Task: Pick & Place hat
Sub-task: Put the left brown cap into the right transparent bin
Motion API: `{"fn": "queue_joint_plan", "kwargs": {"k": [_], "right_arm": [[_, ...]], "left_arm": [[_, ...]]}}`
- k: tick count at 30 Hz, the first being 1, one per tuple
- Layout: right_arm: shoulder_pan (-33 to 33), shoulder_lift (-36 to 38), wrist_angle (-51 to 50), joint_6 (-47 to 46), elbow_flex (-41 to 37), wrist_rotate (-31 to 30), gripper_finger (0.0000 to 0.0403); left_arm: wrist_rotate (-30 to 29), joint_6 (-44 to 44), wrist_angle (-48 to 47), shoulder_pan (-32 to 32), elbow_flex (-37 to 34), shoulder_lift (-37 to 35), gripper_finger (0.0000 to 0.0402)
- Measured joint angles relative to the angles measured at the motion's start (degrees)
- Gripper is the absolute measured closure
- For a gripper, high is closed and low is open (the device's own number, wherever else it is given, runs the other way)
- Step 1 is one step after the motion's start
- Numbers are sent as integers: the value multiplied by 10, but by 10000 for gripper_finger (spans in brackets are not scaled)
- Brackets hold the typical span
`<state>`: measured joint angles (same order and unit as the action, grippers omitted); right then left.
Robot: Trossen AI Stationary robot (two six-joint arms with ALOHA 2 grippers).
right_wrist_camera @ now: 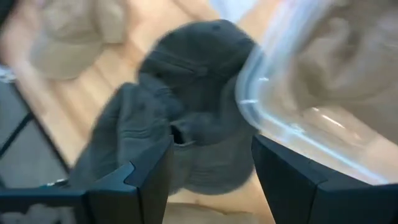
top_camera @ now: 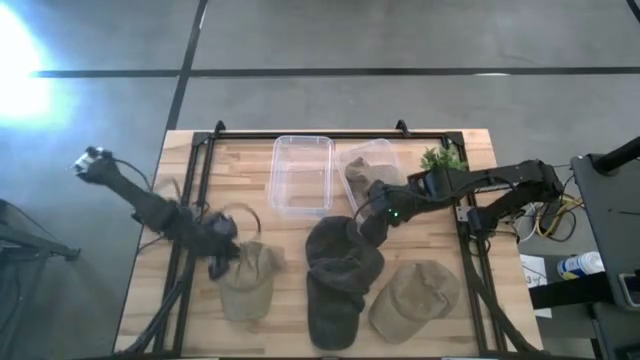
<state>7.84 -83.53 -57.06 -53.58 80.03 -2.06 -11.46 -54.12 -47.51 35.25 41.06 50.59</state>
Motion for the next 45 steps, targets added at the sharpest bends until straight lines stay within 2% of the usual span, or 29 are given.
{"fn": "queue_joint_plan", "kwargs": {"k": [5, 12, 15, 21, 26, 30, 36, 39, 42, 45], "right_arm": [[43, -1, 45, 0, 0, 8, 193], [96, -9, 119, 0, 0, 6, 193], [104, -27, 158, 0, -1, 6, 193], [107, -87, 245, -19, -1, 19, 193], [110, -145, 283, -92, -1, 32, 193], [117, -198, 318, -150, -1, 35, 193], [134, -265, 434, -214, -1, 42, 193], [141, -291, 498, -243, -1, 47, 193], [148, -309, 526, -277, 5, 49, 193], [155, -324, 527, -310, 20, 46, 193]], "left_arm": [[8, -123, -35, 125, 37, 119, 329], [101, -185, -35, 225, 103, 260, 331], [112, -186, -22, 242, 112, 313, 331], [102, -188, 33, 232, 98, 403, 331], [98, -217, 74, 204, 97, 453, 331], [39, -227, 101, 187, 127, 467, 331], [-129, -171, 204, 160, 164, 463, 331], [-139, -130, 241, 151, 177, 455, 331], [-146, -95, 197, 146, 201, 435, 331], [-162, -75, 83, 149, 229, 410, 331]]}}
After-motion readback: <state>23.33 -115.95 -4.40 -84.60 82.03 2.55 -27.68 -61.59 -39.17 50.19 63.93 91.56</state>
